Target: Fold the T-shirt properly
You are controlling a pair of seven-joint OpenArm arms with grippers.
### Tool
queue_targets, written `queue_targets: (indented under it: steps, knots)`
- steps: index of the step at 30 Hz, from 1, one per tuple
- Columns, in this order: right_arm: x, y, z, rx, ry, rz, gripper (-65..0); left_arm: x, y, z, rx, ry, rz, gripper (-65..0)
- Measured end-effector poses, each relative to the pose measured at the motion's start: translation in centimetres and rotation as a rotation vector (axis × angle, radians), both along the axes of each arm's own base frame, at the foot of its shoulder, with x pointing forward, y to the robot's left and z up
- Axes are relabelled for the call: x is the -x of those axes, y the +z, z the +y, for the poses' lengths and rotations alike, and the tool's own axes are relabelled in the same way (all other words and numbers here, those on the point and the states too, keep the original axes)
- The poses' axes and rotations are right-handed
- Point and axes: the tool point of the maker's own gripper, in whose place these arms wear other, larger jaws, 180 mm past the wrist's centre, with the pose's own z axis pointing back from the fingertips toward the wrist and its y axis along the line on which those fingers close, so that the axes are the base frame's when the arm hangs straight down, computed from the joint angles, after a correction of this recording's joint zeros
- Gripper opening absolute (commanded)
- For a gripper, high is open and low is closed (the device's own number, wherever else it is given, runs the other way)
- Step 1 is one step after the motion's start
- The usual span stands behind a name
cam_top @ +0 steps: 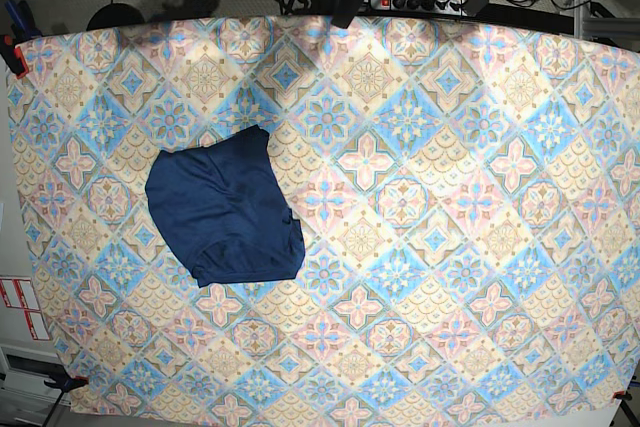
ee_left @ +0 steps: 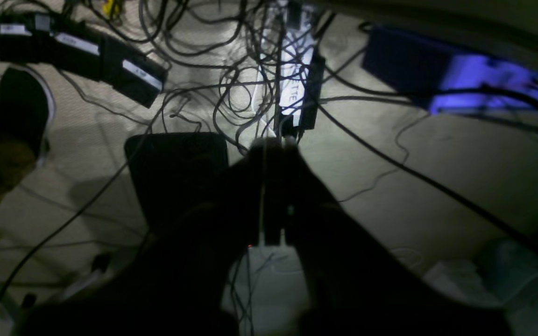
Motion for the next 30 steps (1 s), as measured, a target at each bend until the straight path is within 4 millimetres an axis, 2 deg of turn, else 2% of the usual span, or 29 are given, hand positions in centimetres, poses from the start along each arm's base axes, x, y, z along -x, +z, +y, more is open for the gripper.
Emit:
queue_targets:
  steps: [5,10,13,15,17,20,22,27,30]
  knots:
    - [-2.9,-1.1,2.5,-0.041,-0.046,-0.095,-65.0,0.6,-1.8,-0.7,0.007,-0.044,0.018,-65.0]
    - [-3.6,-2.2,1.7,0.054,-0.023,-0.095,-65.0,-1.6,-2.7,-1.5,0.019,-0.107,-0.016,-65.0]
    - [-4.2,-3.0,2.7,0.107,-0.021,-0.095,-65.0,-1.9,-3.0,-2.2,0.030,-0.139,-0.008,-65.0]
    - [-5.3,-3.2,4.2,0.085,-0.025,-0.109,-65.0,-2.2,-3.1,-2.9,0.044,-0.145,-0.005,-65.0]
    - [-6.3,-3.3,4.8,0.072,-0.032,-0.125,-65.0,-3.1,-3.1,-3.1,0.046,-0.144,-0.020,-65.0]
    - [-7.0,-3.3,3.0,0.110,-0.026,-0.138,-65.0,-5.1,-3.2,-3.0,0.039,-0.142,-0.055,-65.0]
    - [-6.8,-3.3,2.2,0.125,-0.021,-0.132,-65.0,-5.7,-3.2,-2.9,0.038,-0.133,-0.071,-65.0]
    - [-6.9,-3.4,3.5,0.097,-0.022,-0.127,-65.0,-4.6,-3.2,-3.1,0.041,-0.136,-0.042,-65.0]
    - [-9.2,-3.6,4.0,0.087,-0.016,-0.153,-65.0,-4.7,-3.2,-3.1,0.041,-0.136,-0.045,-65.0]
